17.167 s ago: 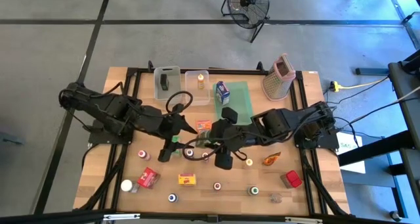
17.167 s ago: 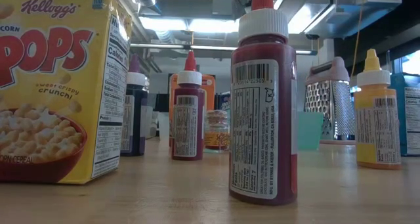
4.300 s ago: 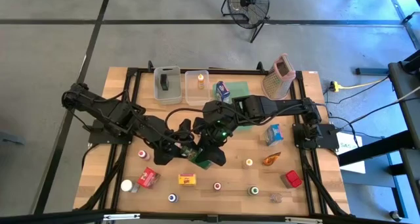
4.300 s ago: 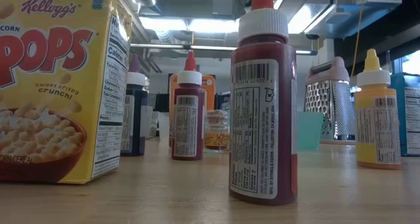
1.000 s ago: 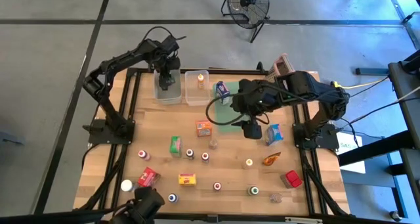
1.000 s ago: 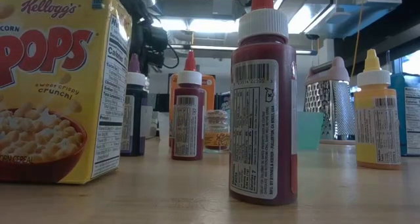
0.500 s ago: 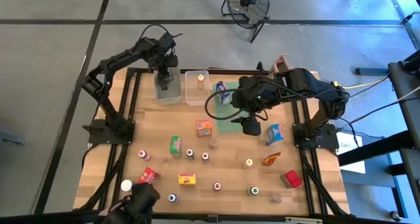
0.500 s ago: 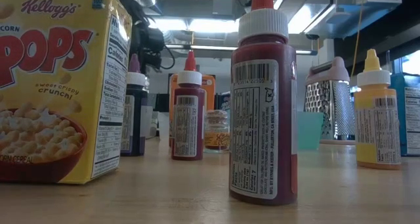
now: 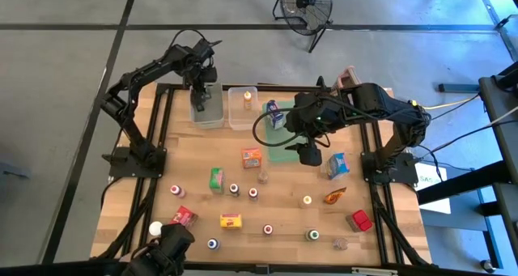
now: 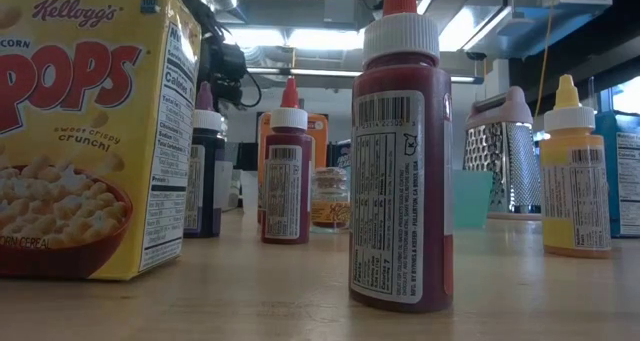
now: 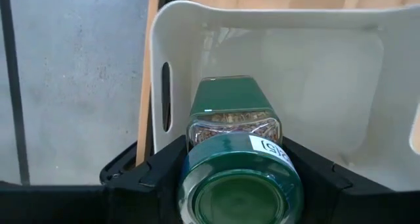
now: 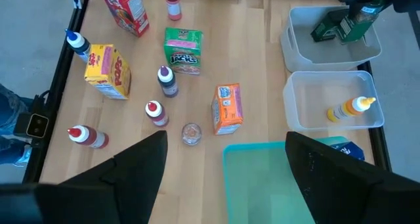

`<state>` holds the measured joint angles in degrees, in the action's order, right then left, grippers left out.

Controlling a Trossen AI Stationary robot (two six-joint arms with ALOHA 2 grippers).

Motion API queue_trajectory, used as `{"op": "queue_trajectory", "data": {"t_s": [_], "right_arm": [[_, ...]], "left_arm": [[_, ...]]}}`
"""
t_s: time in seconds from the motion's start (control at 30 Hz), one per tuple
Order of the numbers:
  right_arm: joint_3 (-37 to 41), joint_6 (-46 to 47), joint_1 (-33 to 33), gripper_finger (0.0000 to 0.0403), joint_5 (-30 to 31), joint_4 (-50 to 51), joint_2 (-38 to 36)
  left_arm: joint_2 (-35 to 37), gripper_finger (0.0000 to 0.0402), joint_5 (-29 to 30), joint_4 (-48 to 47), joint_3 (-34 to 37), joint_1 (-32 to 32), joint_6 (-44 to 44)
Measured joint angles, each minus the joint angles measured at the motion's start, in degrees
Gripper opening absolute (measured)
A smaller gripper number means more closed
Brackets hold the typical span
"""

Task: Pick & Place Kitchen Items
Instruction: Put the green spice bottle into the gray bin

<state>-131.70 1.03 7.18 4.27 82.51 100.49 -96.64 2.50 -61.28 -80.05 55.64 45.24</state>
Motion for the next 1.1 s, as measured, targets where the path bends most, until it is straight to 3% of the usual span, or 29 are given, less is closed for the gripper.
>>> {"op": "queue_trajectory", "data": {"t_s": [0.33,1.1], "right_arm": [[0.0,0.02,-0.04,0.0311,0.02,-0.07,0.0],[0.0,1.1,-0.09,0.0311,0.03,-0.46,0.0]], "left_arm": [[-0.07,0.0199,1.05,-0.3,0.0,0.13,3.99],[-5.44,0.0198,0.86,1.46,0.0,0.09,3.64]]}}
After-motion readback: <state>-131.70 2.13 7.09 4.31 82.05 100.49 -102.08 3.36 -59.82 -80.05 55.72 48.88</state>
